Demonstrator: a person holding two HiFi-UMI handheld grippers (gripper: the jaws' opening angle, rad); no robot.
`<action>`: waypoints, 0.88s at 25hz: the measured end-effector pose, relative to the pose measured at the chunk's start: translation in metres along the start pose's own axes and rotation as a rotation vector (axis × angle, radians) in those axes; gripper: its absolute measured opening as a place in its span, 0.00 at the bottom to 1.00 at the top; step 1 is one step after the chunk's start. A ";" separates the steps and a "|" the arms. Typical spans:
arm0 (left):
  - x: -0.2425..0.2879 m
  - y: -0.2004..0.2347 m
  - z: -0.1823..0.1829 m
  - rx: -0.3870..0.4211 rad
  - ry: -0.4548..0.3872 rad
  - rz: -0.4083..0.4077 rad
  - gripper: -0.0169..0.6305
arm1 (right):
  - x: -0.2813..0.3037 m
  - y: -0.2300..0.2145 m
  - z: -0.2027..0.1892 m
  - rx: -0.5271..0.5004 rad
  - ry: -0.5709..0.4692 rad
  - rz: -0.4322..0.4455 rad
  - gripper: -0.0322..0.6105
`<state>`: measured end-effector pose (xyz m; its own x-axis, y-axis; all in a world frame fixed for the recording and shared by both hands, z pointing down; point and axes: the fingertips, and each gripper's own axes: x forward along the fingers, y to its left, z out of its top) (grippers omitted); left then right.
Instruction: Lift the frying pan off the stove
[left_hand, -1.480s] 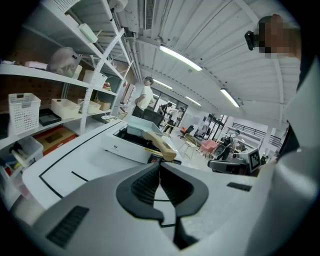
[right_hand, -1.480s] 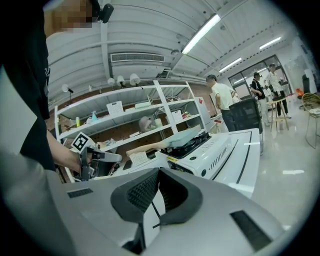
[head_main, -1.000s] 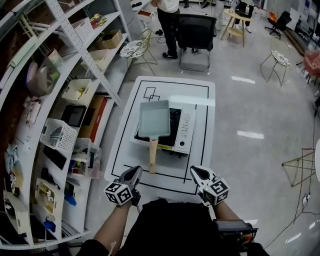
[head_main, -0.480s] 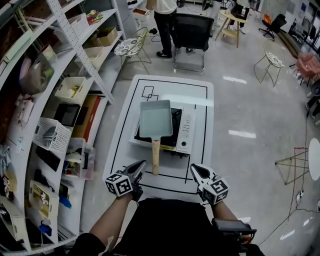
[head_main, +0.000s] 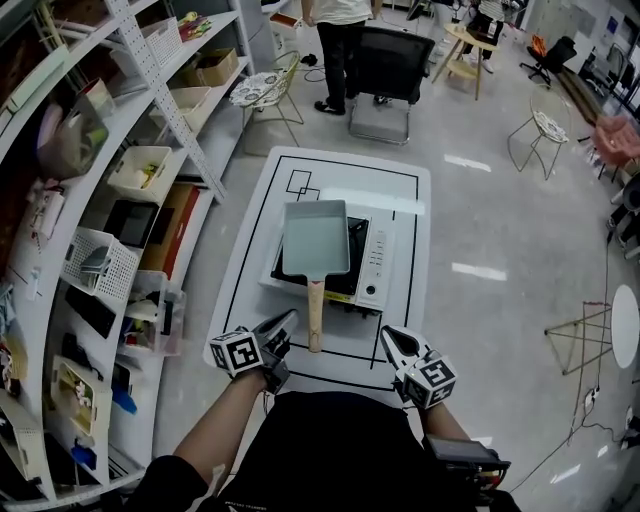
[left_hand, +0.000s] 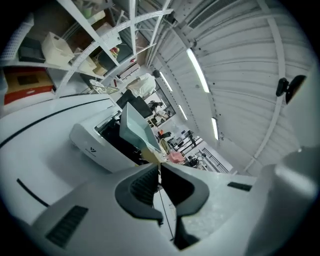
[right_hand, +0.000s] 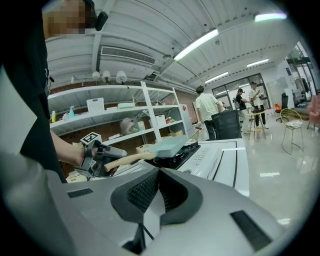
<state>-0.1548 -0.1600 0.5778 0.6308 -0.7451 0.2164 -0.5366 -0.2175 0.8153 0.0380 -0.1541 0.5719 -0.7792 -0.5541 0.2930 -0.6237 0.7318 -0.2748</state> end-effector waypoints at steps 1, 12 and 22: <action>0.002 -0.001 0.002 -0.027 -0.003 -0.013 0.06 | 0.001 0.000 0.000 0.000 0.001 -0.001 0.09; 0.030 -0.001 -0.004 -0.199 0.103 -0.083 0.40 | 0.002 -0.007 -0.006 0.025 0.014 -0.040 0.09; 0.061 -0.026 0.002 -0.372 0.096 -0.256 0.41 | 0.002 -0.011 -0.008 0.040 0.024 -0.056 0.09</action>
<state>-0.1036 -0.2007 0.5686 0.7757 -0.6309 0.0173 -0.1299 -0.1328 0.9826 0.0439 -0.1602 0.5834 -0.7415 -0.5839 0.3305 -0.6688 0.6832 -0.2933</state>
